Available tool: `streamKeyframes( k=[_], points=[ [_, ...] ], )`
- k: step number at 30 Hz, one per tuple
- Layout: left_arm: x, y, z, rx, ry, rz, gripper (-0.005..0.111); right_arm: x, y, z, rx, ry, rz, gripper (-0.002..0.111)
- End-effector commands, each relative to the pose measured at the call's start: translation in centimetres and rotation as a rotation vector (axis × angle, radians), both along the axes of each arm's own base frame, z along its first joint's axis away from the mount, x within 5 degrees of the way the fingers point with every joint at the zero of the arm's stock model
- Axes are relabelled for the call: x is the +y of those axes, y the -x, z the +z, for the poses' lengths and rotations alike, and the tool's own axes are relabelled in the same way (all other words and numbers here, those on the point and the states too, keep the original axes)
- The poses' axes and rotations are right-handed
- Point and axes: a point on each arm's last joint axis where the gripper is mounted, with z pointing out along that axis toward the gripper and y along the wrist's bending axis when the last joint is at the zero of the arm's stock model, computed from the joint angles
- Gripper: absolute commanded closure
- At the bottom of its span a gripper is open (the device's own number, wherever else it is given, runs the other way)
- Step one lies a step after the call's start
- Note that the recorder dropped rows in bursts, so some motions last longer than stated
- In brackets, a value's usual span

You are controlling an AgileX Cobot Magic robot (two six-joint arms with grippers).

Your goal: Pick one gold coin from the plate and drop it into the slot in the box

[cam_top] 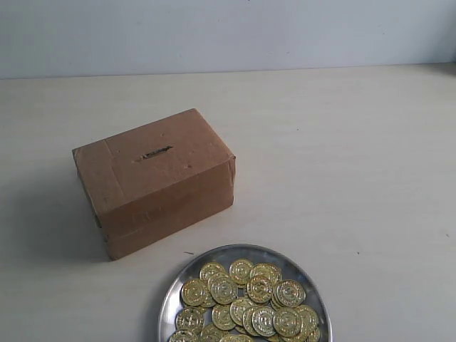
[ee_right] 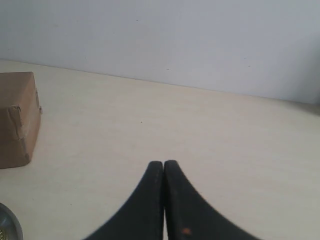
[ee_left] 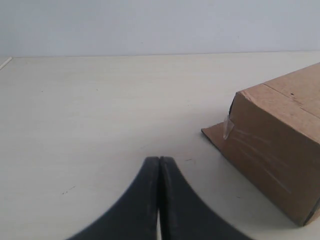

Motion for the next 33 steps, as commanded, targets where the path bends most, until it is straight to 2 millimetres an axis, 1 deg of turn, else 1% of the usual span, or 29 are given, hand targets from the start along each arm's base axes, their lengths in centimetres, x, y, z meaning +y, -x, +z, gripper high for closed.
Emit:
streamKeyframes(
  k=[1,5,12,21,28,31,33],
  points=[
    [0.0,0.0,0.0,-0.013,0.013,-0.004,0.107,0.0,0.0,-0.1,-0.009,0.001,-0.006,0.108],
    [0.0,0.0,0.0,-0.013,0.013,-0.004,0.107,0.0,0.0,0.0,-0.018,-0.014,-0.006,0.108],
    [0.0,0.0,0.0,-0.013,0.013,-0.004,0.107,0.2,-0.1,0.8,-0.083,-0.198,-0.008,0.108],
    [0.0,0.0,0.0,-0.013,0.013,-0.004,0.107,0.0,-0.2,1.8,-0.178,-0.280,-0.031,0.108],
    [0.0,0.0,0.0,-0.013,0.013,-0.004,0.107,-0.1,-0.2,2.0,-0.203,-0.282,-0.037,0.108],
    [0.0,0.0,0.0,-0.013,0.013,-0.004,0.107,-0.3,-0.2,2.4,-0.254,-0.287,-0.049,0.108],
    [0.0,0.0,0.0,-0.013,0.013,-0.004,0.107,-0.4,-0.1,2.8,-0.290,-0.359,-0.063,0.108]
  ],
)
